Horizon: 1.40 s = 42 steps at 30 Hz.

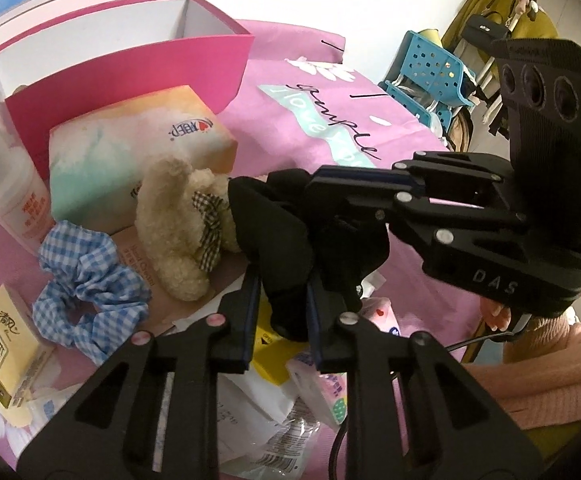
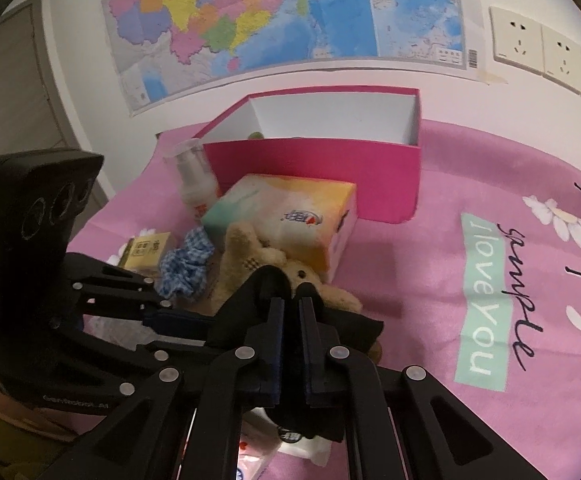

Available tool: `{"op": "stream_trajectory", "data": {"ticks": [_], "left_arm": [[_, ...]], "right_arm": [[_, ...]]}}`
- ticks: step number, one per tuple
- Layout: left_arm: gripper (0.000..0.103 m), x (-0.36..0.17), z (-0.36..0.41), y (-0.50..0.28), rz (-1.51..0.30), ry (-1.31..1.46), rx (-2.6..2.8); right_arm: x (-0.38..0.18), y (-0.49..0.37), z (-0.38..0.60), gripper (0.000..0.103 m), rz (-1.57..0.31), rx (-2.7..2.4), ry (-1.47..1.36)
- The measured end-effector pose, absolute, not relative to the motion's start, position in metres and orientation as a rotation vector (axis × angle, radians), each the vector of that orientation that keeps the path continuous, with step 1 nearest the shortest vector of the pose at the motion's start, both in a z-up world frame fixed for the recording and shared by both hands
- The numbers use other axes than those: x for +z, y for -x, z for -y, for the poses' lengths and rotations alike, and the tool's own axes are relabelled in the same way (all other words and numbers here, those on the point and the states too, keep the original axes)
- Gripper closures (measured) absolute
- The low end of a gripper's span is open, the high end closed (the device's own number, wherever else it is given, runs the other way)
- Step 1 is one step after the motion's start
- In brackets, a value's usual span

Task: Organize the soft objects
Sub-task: 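Lift the black cloth and drop it into the pink box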

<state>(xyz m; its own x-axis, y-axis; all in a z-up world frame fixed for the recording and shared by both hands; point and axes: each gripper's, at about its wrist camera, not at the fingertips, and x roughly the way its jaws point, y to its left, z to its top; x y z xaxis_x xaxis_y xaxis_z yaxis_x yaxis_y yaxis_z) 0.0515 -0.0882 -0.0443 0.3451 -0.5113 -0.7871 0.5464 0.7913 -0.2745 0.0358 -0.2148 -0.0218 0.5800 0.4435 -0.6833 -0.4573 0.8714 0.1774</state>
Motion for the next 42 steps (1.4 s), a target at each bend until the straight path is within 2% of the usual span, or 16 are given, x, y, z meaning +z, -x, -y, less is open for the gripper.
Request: {"op": "stream_trajectory", "data": {"ticks": [2, 4, 6, 7, 8, 11, 13, 14, 20, 29, 32, 34, 36, 38, 42], "left_arm": [[0.08, -0.046, 0.087, -0.052, -1.011, -0.038, -0.683], [0.08, -0.049, 0.088, -0.054, -1.021, -0.04, -0.677], [0.08, -0.051, 0.088, -0.054, -1.027, -0.04, -0.676], [0.08, -0.052, 0.088, -0.055, -1.034, -0.039, -0.676], [0.08, -0.053, 0.088, -0.055, -1.04, -0.038, -0.676], [0.08, -0.057, 0.089, -0.056, -1.049, -0.041, -0.675], [0.08, -0.059, 0.089, -0.057, -1.053, -0.033, -0.684], [0.081, -0.059, 0.089, -0.057, -1.054, -0.027, -0.691], [0.084, -0.047, 0.093, -0.057, -1.024, -0.022, -0.725], [0.085, 0.008, 0.096, -0.067, -0.871, -0.049, -0.719], [0.085, 0.017, 0.093, -0.073, -0.838, -0.066, -0.695], [0.085, 0.012, 0.087, -0.079, -0.85, -0.066, -0.675], [0.085, 0.002, 0.082, -0.084, -0.876, -0.055, -0.657], [0.085, -0.009, 0.077, -0.089, -0.909, -0.036, -0.649], [0.085, -0.023, 0.073, -0.09, -0.943, -0.043, -0.625]], "right_arm": [[-0.024, -0.037, 0.216, 0.094, -0.809, 0.515, 0.02], [-0.027, -0.039, 0.219, 0.083, -0.814, 0.496, 0.008], [-0.033, -0.046, 0.228, 0.035, -0.838, 0.485, -0.043], [-0.036, -0.049, 0.23, 0.03, -0.852, 0.489, -0.063], [-0.04, -0.052, 0.232, 0.03, -0.871, 0.497, -0.079], [-0.051, -0.057, 0.233, 0.039, -0.903, 0.543, -0.104], [-0.048, -0.056, 0.234, 0.065, -0.897, 0.563, -0.093], [-0.047, -0.057, 0.235, 0.084, -0.9, 0.583, -0.107], [-0.033, -0.05, 0.237, 0.097, -0.852, 0.586, -0.109], [0.038, -0.057, 0.23, 0.099, -0.681, 0.66, -0.074], [0.039, -0.064, 0.23, 0.098, -0.685, 0.625, -0.048], [0.025, -0.07, 0.241, 0.089, -0.737, 0.595, -0.071], [0.009, -0.075, 0.252, 0.057, -0.793, 0.591, -0.124], [-0.011, -0.077, 0.253, 0.052, -0.847, 0.614, -0.152], [-0.034, -0.081, 0.233, 0.049, -0.901, 0.66, -0.127]]}}
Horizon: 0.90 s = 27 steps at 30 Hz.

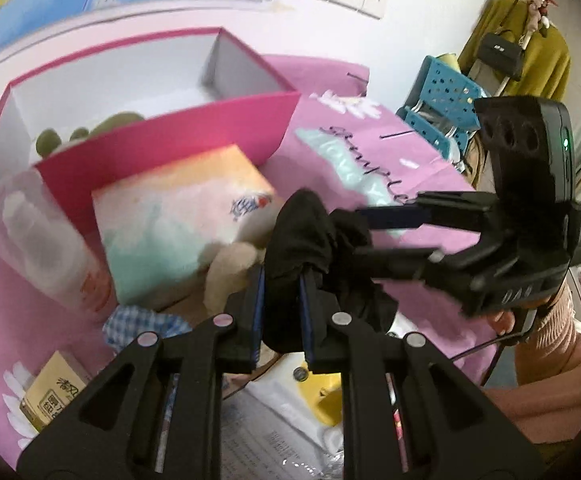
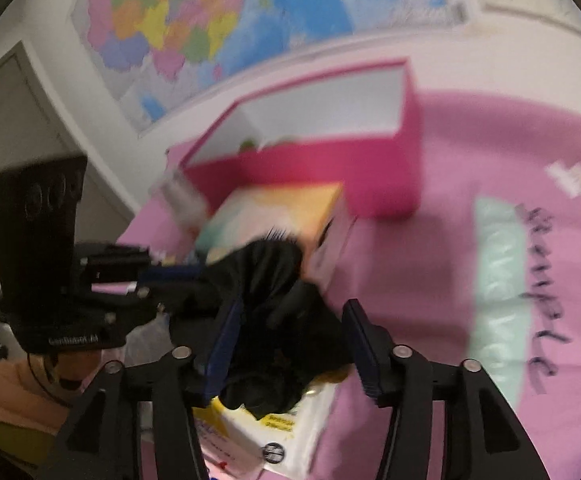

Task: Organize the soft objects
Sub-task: 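Lift the black cloth and drop it into the pink box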

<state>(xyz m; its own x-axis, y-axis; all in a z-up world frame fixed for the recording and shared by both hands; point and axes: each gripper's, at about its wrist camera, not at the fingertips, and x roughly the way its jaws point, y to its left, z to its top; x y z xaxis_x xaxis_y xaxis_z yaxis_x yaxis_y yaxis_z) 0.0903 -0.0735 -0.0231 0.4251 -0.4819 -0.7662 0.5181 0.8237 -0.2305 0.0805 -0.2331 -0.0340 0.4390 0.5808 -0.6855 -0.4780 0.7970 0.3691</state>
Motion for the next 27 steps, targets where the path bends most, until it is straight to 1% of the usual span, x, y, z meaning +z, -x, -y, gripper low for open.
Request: {"op": "stream_trajectory", "data": {"ticks": [1, 2, 3, 5, 7, 12, 16, 19, 22, 27], "left_arm": [[0.085, -0.025, 0.074, -0.091, -0.949, -0.043, -0.624], [0.085, -0.025, 0.075, -0.091, -0.949, -0.047, -0.62], [0.085, -0.025, 0.075, -0.09, -0.949, -0.049, -0.617], [0.085, -0.022, 0.074, -0.09, -0.943, -0.044, -0.619], [0.085, -0.014, 0.069, -0.087, -0.926, -0.028, -0.636], [0.085, 0.024, 0.069, -0.098, -0.816, -0.029, -0.629], [0.085, 0.052, 0.072, -0.123, -0.754, -0.04, -0.558], [0.085, 0.064, 0.071, -0.146, -0.73, -0.034, -0.515], [0.085, 0.068, 0.072, -0.171, -0.735, -0.031, -0.468], [0.085, 0.052, 0.073, -0.213, -0.809, -0.009, -0.403]], "right_arm": [[-0.038, -0.082, 0.227, 0.053, -0.91, 0.661, -0.104], [-0.04, -0.082, 0.223, 0.076, -0.909, 0.664, -0.092], [-0.039, -0.081, 0.221, 0.086, -0.9, 0.666, -0.08], [-0.031, -0.076, 0.22, 0.089, -0.875, 0.665, -0.066], [-0.014, -0.072, 0.224, 0.089, -0.828, 0.663, -0.057], [0.034, -0.082, 0.225, 0.089, -0.712, 0.651, -0.016], [0.067, -0.108, 0.215, 0.089, -0.632, 0.625, 0.031], [0.077, -0.133, 0.205, 0.089, -0.6, 0.598, 0.062], [0.076, -0.162, 0.198, 0.089, -0.601, 0.575, 0.065], [0.061, -0.2, 0.19, 0.089, -0.645, 0.538, 0.068]]}}
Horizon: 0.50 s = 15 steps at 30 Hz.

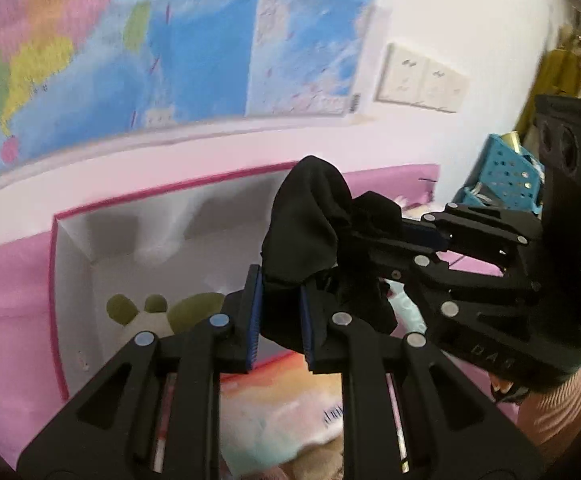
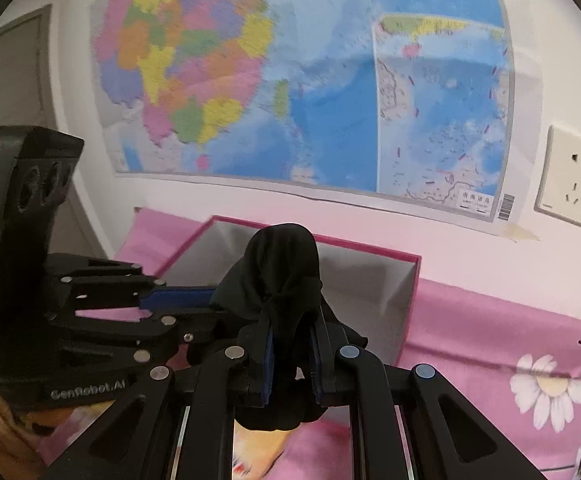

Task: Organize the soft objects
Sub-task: 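Lift the black cloth and drop it into the pink box, then grasp the tan teddy bear with the left gripper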

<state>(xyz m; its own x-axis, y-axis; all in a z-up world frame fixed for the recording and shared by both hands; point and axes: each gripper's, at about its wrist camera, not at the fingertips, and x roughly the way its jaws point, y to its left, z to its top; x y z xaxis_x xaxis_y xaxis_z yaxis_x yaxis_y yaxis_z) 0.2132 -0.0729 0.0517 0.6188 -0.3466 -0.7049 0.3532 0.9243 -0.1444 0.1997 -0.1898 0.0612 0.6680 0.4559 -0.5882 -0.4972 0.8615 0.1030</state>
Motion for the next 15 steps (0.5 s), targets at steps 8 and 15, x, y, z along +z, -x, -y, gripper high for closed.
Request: {"op": "stream_trajectory", "data": {"ticks": [8, 15], "left_arm": [[0.075, 0.018, 0.083, -0.234, -0.913, -0.033, -0.326], [0.049, 0.029, 0.069, -0.201, -0.825, -0.059, -0.306]], "right_arm": [[0.024, -0.234, 0.186, 0.083, -0.771, 0.469, 0.068], [0.041, -0.203, 0.213, 0.068, -0.711, 0.448, 0.015]]}}
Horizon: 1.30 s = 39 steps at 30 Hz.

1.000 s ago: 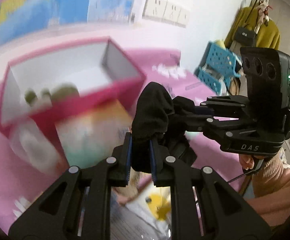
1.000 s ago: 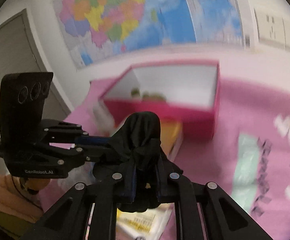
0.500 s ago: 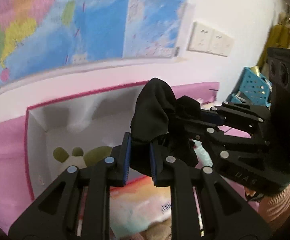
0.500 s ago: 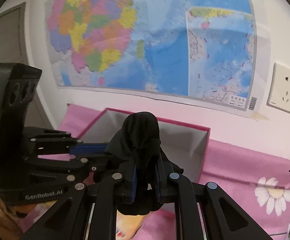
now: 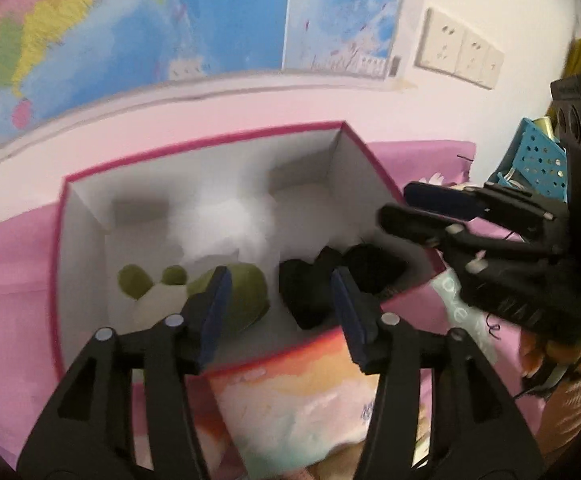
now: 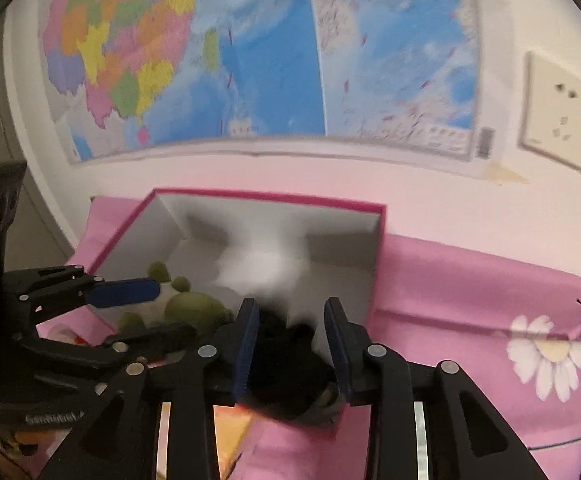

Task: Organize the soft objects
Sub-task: 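Grasp the tan teddy bear with the left gripper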

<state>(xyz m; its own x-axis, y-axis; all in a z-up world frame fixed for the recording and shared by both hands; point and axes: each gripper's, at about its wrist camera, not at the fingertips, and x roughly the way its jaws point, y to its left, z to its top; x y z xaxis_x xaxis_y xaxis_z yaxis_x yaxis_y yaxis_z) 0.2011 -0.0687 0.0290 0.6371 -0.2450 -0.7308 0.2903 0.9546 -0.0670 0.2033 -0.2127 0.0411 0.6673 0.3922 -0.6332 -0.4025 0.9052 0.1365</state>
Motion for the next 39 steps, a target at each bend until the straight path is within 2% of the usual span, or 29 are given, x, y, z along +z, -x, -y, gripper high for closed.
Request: {"op": "stream_trajectory", "data": {"ticks": [5, 10, 18, 23, 31, 32, 36, 38, 39], "left_arm": [[0.049, 0.041, 0.053, -0.149, -0.729, -0.082, -0.357], [0.048, 0.035, 0.042, -0.103, -0.707, -0.076, -0.432], [0.048, -0.016, 0.047, -0.077, -0.841, -0.098, -0.46], [0.048, -0.033, 0.055, -0.081, -0.895, -0.107, -0.466], [0.048, -0.047, 0.062, -0.088, -0.946, -0.107, -0.505], [0.049, -0.049, 0.063, -0.089, -0.953, -0.11, -0.505], [0.065, -0.055, 0.065, -0.089, -0.98, -0.102, -0.529], [0.066, -0.055, 0.065, -0.088, -0.978, -0.104, -0.526], [0.066, -0.055, 0.065, -0.088, -0.978, -0.102, -0.527]], "right_arm": [[0.054, -0.152, 0.231, 0.067, -0.666, 0.534, -0.016], [0.035, -0.112, 0.233, 0.057, -0.719, 0.635, -0.054], [-0.029, -0.095, 0.229, 0.049, -0.878, 0.634, -0.119], [-0.06, -0.1, 0.235, 0.048, -0.958, 0.59, -0.192], [-0.074, -0.105, 0.241, 0.048, -0.955, 0.618, -0.244], [-0.074, -0.104, 0.241, 0.05, -0.951, 0.628, -0.239], [-0.073, -0.099, 0.24, 0.076, -0.936, 0.647, -0.222], [-0.073, -0.097, 0.24, 0.087, -0.931, 0.629, -0.207], [-0.072, -0.096, 0.241, 0.088, -0.929, 0.634, -0.215]]}}
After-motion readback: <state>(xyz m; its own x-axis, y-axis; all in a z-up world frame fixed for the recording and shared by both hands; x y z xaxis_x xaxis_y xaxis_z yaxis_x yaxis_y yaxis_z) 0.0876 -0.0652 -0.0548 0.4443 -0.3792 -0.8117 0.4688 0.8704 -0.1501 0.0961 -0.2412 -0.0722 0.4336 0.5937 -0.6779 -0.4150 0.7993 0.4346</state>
